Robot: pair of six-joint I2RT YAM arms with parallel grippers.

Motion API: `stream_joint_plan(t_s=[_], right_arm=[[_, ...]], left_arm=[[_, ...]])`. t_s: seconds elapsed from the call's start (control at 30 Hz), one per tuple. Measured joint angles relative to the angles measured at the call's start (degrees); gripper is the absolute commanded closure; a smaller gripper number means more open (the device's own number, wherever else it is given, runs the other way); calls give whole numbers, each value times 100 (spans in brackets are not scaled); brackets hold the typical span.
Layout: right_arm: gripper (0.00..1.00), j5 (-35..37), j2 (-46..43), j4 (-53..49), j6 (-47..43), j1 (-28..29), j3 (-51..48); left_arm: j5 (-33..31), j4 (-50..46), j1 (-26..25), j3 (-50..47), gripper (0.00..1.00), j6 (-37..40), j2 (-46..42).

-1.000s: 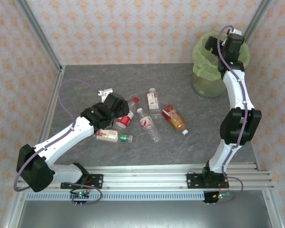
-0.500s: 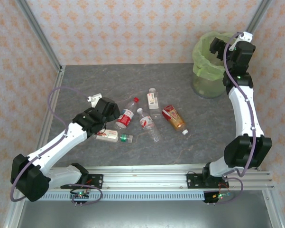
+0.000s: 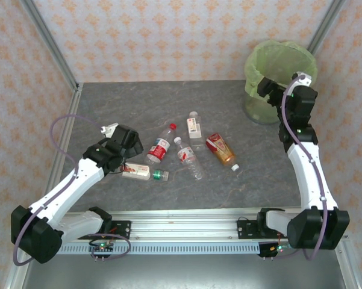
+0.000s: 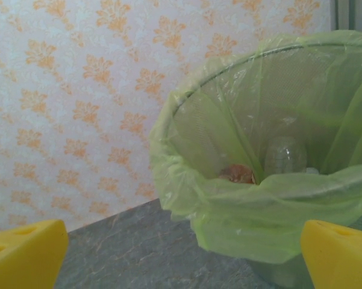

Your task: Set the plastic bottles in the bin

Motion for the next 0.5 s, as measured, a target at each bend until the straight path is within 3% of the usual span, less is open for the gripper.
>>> stream_joint_plan(t_s=[0.27, 0.5], right_arm=[[1, -468, -619, 511, 26, 116, -739], [1, -588, -710, 715, 44, 249, -1121]], left_arm=[[227, -669, 162, -26, 0, 35, -76], [892, -953, 621, -308, 0, 297, -52]])
